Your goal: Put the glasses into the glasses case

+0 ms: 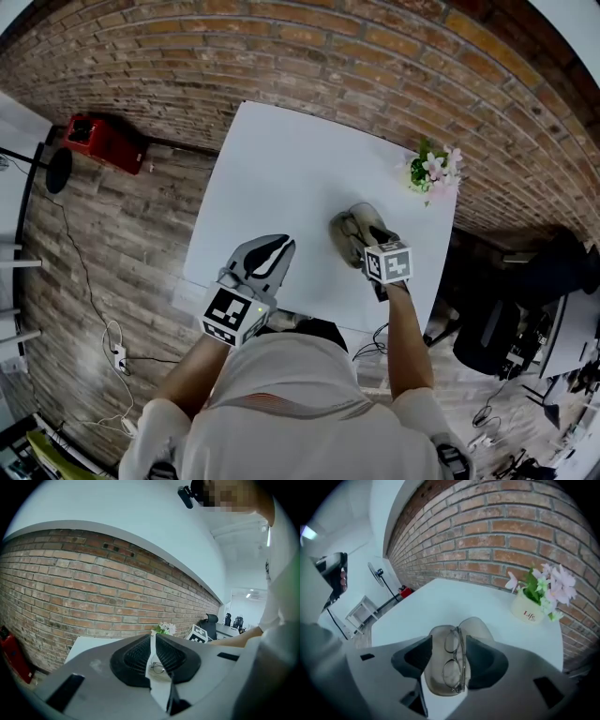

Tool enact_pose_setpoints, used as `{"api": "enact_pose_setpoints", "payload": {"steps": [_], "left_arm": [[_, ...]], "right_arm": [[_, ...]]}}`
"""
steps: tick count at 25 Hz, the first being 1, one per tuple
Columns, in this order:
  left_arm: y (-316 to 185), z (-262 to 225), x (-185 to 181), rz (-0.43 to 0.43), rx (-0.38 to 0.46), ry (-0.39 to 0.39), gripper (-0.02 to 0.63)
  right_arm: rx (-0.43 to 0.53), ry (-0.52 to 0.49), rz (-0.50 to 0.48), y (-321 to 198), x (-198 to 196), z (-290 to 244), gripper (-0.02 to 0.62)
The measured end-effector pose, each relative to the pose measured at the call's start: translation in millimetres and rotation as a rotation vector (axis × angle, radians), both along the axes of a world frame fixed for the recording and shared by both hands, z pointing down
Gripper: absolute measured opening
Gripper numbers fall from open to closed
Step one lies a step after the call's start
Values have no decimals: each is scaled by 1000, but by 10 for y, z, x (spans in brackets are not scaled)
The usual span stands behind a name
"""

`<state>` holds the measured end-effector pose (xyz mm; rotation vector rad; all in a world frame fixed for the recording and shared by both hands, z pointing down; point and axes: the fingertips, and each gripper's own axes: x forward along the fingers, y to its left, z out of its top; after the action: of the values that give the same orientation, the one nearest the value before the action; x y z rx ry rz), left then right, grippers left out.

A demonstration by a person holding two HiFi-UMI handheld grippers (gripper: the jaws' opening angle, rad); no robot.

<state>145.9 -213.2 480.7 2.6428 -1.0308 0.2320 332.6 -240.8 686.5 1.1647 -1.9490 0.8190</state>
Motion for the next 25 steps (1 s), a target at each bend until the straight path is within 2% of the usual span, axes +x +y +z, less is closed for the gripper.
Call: {"api": "enact_pose_setpoints", "payload": {"steps": [3, 6, 10, 15, 20, 25], "left_arm": [[-24, -53, 11, 5, 14, 8, 41], [-60, -134, 34, 12, 34, 20, 41], [-132, -291, 58, 29, 75, 39, 41], [-235, -567, 93, 45, 143, 61, 41], [-371, -927, 138, 73, 227, 92, 41], [-357, -1226, 242, 125, 285, 125, 41]], "right_arm": [[128, -53, 55, -73, 54, -424, 227], [276, -102, 110, -109, 99, -921, 142], [447, -126, 151, -90, 105, -1544, 55], [649, -139, 150, 66, 73, -2303, 52], [879, -145, 224, 302, 187, -3097, 52], [990, -131, 240, 557, 210, -3597, 51]]}}
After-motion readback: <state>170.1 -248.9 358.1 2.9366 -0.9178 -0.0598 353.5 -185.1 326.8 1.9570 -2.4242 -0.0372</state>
